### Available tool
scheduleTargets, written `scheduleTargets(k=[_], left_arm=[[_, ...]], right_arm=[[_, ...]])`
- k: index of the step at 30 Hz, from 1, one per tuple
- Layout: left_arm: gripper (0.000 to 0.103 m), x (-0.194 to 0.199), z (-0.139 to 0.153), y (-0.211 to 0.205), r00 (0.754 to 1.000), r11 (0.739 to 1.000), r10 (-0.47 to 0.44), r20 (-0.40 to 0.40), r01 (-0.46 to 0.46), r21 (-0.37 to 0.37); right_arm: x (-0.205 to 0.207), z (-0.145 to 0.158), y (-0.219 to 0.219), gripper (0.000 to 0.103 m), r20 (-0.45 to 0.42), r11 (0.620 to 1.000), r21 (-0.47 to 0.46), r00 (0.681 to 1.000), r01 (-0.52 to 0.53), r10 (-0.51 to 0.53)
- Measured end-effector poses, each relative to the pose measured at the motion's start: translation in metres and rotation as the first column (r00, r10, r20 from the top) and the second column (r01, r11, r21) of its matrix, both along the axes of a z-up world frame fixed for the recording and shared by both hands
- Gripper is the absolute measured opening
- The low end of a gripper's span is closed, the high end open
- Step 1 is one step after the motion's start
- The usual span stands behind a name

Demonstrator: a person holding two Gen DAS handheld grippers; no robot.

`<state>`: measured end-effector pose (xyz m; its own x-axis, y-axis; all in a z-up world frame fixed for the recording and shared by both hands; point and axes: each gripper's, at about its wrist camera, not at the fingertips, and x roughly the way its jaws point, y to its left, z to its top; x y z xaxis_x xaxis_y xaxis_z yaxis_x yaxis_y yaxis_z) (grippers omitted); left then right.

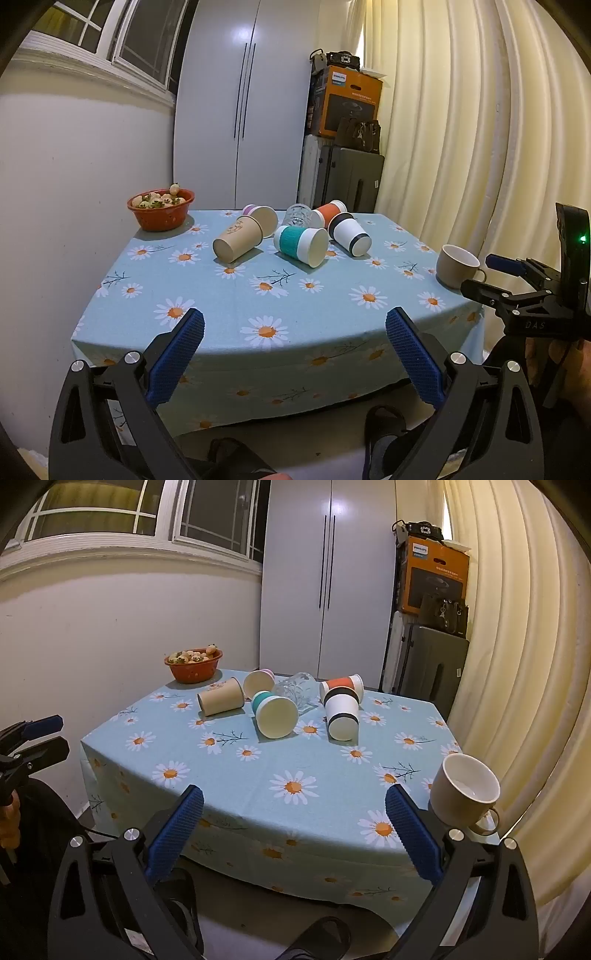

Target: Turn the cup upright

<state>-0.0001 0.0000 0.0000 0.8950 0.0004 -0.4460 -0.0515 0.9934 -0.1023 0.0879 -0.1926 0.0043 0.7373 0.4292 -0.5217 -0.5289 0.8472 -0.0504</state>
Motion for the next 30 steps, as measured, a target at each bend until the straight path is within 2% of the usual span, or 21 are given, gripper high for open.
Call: scheduleTargets(k=[30], left_arm=[[0.096,0.0001,0.0,-0.0002,1.0,1.0,0.0,-0.003,0.0,0.003]], right_arm=[[0.0006,-0.0001,-0.0004,0.098,0.0,1.0,0.005,1.0,0.0,0.0]])
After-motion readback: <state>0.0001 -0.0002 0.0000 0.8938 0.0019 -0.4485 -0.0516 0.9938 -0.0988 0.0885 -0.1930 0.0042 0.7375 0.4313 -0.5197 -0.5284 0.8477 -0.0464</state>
